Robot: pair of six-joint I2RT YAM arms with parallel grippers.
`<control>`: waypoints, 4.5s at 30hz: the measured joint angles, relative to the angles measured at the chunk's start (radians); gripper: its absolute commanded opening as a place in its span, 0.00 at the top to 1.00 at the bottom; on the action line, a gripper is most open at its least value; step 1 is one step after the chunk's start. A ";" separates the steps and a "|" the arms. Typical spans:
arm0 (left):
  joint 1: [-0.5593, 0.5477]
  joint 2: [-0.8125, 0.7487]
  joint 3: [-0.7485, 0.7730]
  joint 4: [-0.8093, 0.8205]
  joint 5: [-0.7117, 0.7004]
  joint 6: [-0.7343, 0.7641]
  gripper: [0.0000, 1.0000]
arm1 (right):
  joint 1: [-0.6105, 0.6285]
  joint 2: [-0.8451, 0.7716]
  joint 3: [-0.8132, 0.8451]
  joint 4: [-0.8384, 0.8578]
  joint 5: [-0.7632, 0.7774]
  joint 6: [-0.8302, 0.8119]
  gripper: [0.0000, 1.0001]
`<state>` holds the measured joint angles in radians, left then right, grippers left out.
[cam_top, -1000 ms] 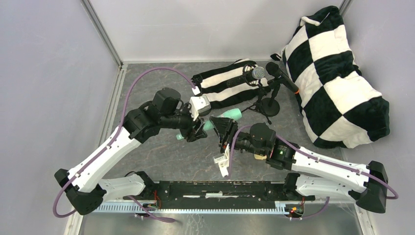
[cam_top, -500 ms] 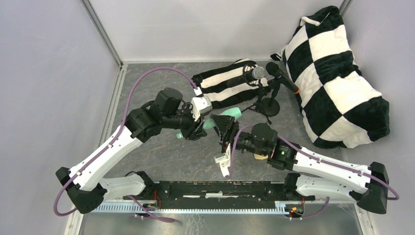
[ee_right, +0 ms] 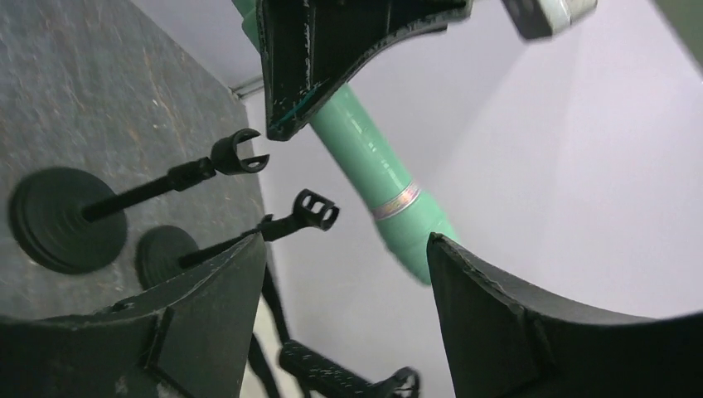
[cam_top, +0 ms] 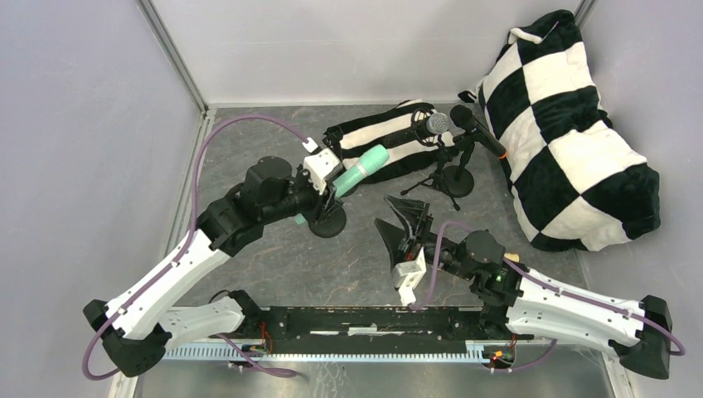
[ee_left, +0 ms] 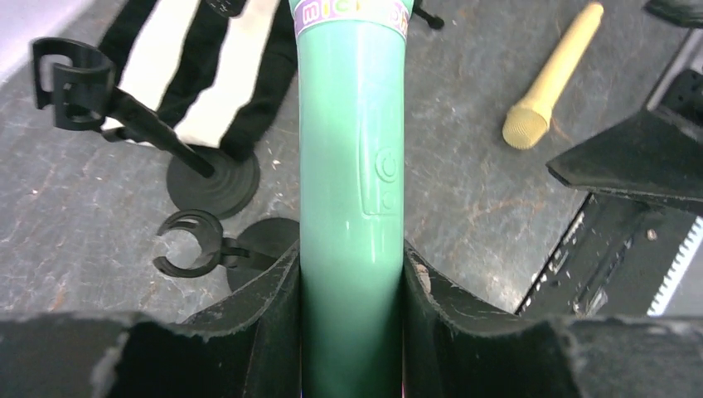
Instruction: Attach the microphones to the stand
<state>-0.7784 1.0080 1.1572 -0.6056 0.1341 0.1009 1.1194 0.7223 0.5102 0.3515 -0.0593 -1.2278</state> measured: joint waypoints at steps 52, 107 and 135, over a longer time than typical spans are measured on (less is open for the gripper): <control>0.000 -0.192 -0.204 0.397 -0.106 -0.283 0.98 | -0.283 0.304 0.220 0.235 0.112 2.023 0.02; 0.003 -0.280 -0.485 0.510 -0.375 -0.461 0.00 | -0.304 0.340 0.175 0.287 0.243 1.904 1.00; 0.211 0.069 -0.959 1.432 -0.189 -0.445 0.21 | -0.304 0.192 0.120 0.072 -0.045 1.525 1.00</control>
<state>-0.5671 1.0767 0.1982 0.8265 -0.0547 -0.3439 0.8158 0.9138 0.6300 0.4236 -0.1047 0.2970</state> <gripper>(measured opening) 0.794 0.482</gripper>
